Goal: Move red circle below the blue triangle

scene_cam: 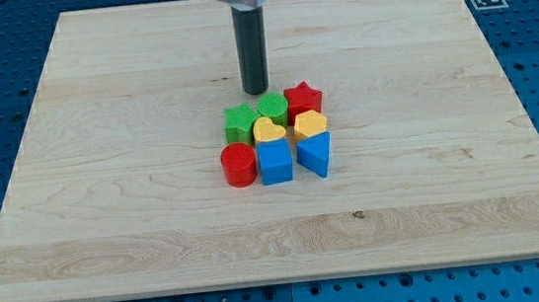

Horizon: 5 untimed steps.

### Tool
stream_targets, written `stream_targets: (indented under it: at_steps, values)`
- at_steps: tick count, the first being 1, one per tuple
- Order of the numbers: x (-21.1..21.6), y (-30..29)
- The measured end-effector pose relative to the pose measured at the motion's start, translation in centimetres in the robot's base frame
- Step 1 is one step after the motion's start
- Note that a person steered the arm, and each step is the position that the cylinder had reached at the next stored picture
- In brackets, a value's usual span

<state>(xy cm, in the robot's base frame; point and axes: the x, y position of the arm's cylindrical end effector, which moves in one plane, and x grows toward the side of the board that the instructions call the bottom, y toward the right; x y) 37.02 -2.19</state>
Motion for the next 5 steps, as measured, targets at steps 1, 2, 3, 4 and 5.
stream_targets:
  at_steps: [1, 2, 3, 4, 5]
  values:
    - [-1.1, -2.7]
    - [0.1, -6.8]
    - [1.9, -9.9]
    - [4.5, -12.0]
    - [6.8, -13.3]
